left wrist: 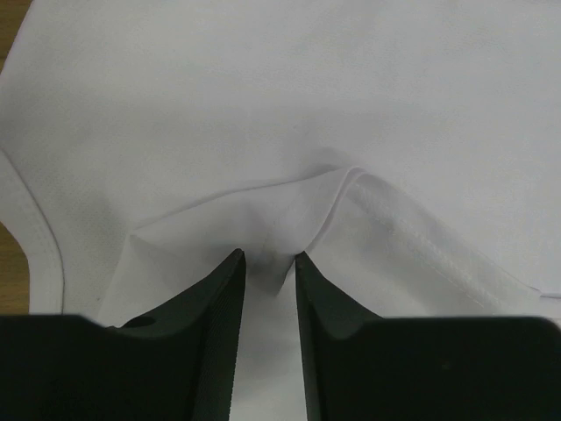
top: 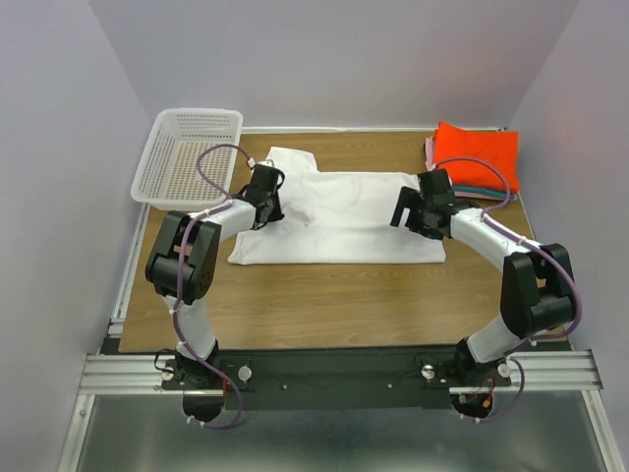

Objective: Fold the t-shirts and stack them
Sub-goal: Fold the tshirt

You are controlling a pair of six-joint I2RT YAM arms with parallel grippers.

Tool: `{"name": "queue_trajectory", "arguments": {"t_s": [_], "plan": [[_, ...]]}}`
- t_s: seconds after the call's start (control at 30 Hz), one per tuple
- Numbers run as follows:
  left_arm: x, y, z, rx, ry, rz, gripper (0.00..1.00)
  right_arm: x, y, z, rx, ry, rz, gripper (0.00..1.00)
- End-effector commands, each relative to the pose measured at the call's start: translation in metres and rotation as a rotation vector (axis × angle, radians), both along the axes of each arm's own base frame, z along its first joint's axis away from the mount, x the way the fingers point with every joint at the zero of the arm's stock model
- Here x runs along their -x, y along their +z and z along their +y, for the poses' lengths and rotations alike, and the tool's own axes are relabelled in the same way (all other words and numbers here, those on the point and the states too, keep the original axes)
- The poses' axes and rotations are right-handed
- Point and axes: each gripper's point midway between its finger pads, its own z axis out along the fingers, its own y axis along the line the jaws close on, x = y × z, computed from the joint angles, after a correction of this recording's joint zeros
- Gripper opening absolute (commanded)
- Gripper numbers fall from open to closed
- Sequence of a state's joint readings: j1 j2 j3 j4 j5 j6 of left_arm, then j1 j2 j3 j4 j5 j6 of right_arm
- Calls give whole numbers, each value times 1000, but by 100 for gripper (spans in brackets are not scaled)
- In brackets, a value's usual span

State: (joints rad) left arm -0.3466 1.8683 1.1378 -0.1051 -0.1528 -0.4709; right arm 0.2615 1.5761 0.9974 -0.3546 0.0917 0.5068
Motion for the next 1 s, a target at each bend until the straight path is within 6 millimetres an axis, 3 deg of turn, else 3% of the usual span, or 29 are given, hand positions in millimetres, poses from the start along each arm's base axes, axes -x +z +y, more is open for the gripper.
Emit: {"name": "queue_trajectory", "arguments": {"t_s": [0.0, 0.27, 0.6, 0.7, 0.73, 0.77, 0.83, 0.97], "plan": [[-7, 4, 11, -70, 31, -8, 33, 2, -2, -7, 25, -9, 2, 100], [-28, 12, 17, -137, 50, -25, 14, 4, -1, -11, 42, -19, -7, 100], [-67, 26, 31, -188, 70, -54, 18, 4, 0, -13, 51, -23, -11, 100], [-76, 32, 35, -193, 82, -61, 36, 4, 1, -13, 49, -20, -13, 100], [-77, 35, 34, -192, 75, -66, 61, 4, 1, -12, 47, -18, -14, 100], [-79, 38, 33, -185, 71, -70, 75, 4, 2, -12, 45, -18, -17, 100], [-79, 47, 27, -157, 55, -83, 88, 5, 4, -11, 41, -16, -21, 100], [-66, 69, 17, -75, 43, -119, 95, 5, 12, -8, 19, -5, -39, 100]]}}
